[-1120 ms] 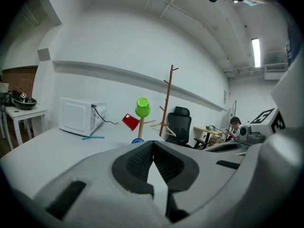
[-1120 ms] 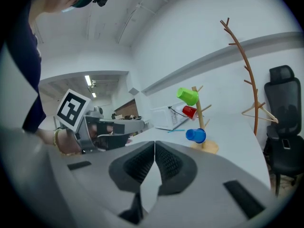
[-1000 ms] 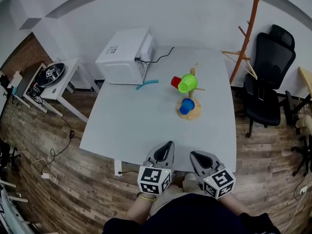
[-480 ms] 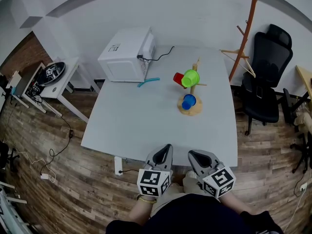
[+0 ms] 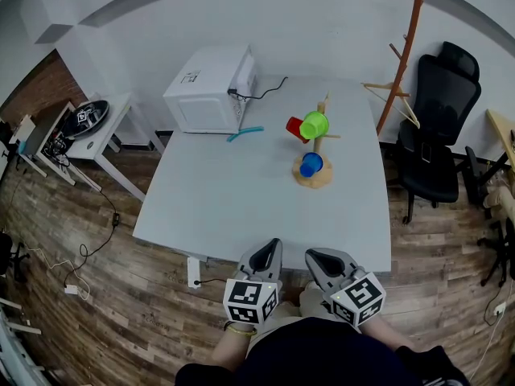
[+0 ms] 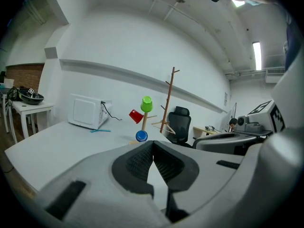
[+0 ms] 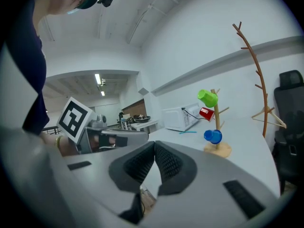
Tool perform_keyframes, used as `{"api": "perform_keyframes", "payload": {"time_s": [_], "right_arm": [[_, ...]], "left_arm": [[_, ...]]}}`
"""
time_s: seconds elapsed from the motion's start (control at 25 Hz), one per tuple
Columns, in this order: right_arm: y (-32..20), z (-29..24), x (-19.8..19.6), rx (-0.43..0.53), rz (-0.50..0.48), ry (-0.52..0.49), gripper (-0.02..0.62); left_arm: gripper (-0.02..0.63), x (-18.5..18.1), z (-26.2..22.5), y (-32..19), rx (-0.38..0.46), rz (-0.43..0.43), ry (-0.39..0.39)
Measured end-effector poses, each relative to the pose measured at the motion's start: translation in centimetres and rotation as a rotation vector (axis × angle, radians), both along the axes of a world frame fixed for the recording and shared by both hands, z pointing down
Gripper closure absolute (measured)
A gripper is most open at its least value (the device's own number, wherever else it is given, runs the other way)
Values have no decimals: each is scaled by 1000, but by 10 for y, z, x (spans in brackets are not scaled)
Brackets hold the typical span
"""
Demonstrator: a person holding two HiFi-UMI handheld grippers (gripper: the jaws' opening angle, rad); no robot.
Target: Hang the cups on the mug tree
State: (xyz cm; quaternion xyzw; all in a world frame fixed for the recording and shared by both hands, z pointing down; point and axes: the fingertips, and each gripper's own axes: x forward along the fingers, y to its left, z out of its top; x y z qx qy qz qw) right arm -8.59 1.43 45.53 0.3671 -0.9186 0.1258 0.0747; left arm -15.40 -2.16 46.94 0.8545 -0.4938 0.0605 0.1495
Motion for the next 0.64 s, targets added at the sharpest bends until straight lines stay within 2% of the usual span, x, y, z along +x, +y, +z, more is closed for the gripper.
{"api": "perform_keyframes", "payload": {"time_s": [0.64], "right_arm": [[8,7,3,-8,31,1,566]], "left_arm": [[586,2,-1,12,0,24,-11]]}}
